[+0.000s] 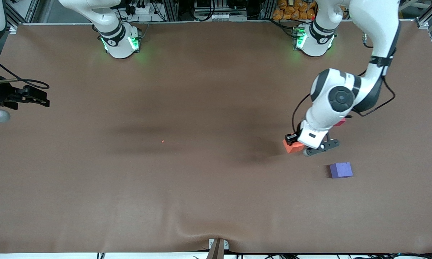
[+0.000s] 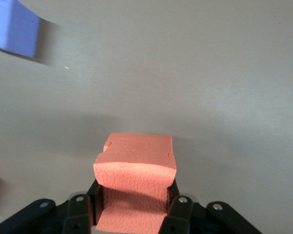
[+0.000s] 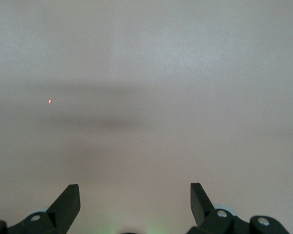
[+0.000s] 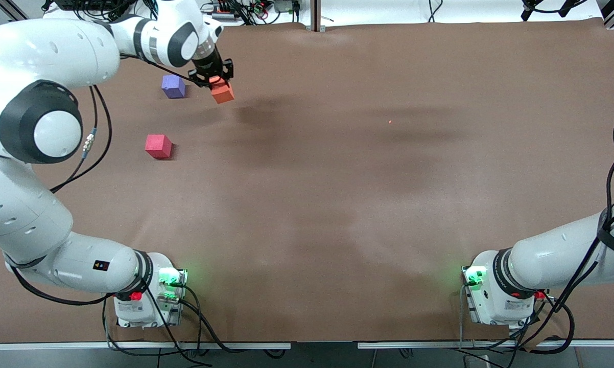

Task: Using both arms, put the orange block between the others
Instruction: 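Carry the orange cube with the left gripper between the pink and blue cubes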

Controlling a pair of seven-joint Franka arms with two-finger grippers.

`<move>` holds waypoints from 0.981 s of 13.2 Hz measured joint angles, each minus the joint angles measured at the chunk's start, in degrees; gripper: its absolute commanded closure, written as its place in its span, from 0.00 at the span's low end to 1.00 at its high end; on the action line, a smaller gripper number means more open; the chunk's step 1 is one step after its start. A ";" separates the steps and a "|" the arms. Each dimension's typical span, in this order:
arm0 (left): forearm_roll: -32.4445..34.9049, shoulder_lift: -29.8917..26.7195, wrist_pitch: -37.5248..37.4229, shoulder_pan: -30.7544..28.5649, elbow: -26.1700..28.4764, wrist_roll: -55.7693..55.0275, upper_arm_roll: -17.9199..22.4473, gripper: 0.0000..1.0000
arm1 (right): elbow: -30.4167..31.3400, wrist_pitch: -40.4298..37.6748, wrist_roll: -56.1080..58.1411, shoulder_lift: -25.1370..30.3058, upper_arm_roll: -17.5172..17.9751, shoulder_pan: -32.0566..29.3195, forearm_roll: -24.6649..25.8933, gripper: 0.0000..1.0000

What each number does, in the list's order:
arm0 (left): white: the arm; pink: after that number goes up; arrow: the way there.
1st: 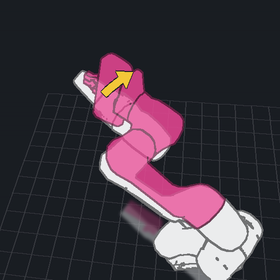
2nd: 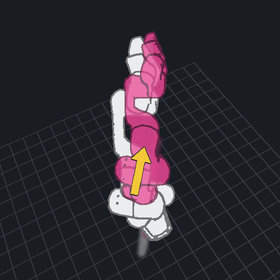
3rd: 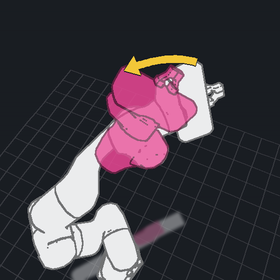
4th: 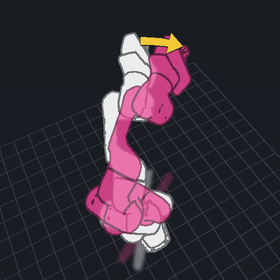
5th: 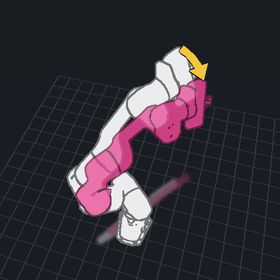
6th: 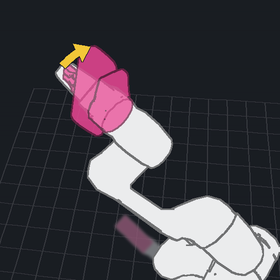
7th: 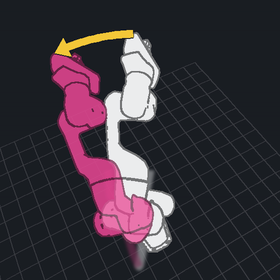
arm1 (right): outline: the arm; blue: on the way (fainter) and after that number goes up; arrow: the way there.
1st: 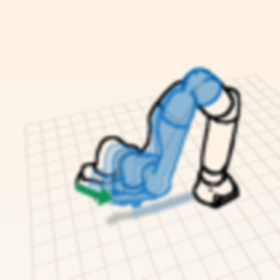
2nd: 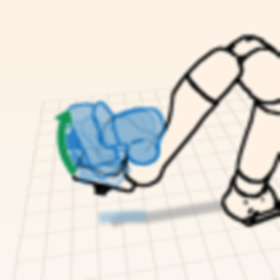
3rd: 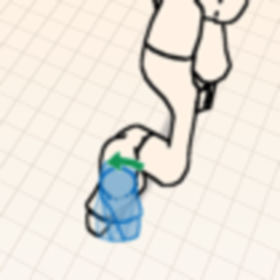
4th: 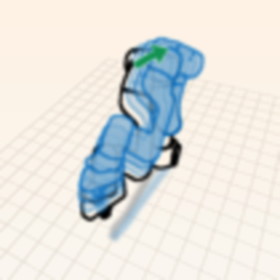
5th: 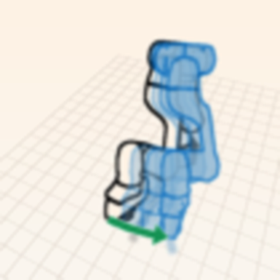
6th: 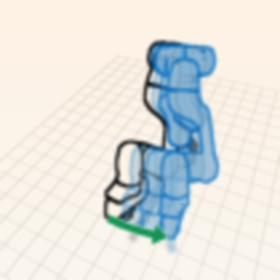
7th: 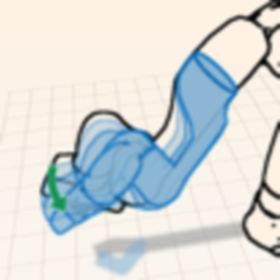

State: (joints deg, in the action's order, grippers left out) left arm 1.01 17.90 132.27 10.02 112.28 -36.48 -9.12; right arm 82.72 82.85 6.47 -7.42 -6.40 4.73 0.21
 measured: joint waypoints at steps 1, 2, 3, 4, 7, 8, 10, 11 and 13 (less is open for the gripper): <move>0.00 -0.47 -0.90 -0.78 0.00 1.19 0.00 1.00 | 0.00 0.00 0.00 0.00 0.00 0.00 0.00 0.00; 0.00 -0.92 -1.83 -1.34 0.00 2.34 0.01 1.00 | 0.00 0.00 0.00 0.00 0.00 0.00 0.00 0.00; 0.00 -1.34 -2.69 -2.11 0.02 3.90 0.02 1.00 | 0.00 0.00 0.00 0.00 0.00 0.00 0.00 0.00; 0.00 -1.66 -3.23 -3.24 0.03 5.48 0.02 1.00 | 0.00 0.01 0.00 0.00 0.00 0.00 0.00 0.00; 0.00 -2.08 -4.56 -7.85 0.16 11.64 0.04 1.00 | 0.00 0.02 0.00 0.00 0.01 0.01 0.00 0.00; 0.00 -2.07 -4.82 -9.22 0.35 13.92 0.05 1.00 | 0.00 0.02 0.00 0.00 0.00 0.01 0.00 0.00; 0.00 -2.06 -5.37 -12.08 0.87 19.12 0.07 1.00 | -0.08 0.01 -0.01 0.01 -0.02 0.01 0.00 0.00; 0.00 -2.03 -5.57 -13.25 1.14 21.45 0.06 1.00 | -0.42 -0.21 -0.14 0.01 -0.02 0.01 -0.28 0.00; 0.00 -1.84 -5.81 -14.76 1.90 24.19 0.07 1.00 | -1.32 -2.44 -2.21 0.06 -0.20 -0.01 -2.92 0.00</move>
State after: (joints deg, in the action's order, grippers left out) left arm 1.01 16.06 126.46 -4.74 114.18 -12.29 -9.05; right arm 81.40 80.41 4.26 -7.36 -6.61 4.72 -2.70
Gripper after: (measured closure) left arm 0.485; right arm 0.000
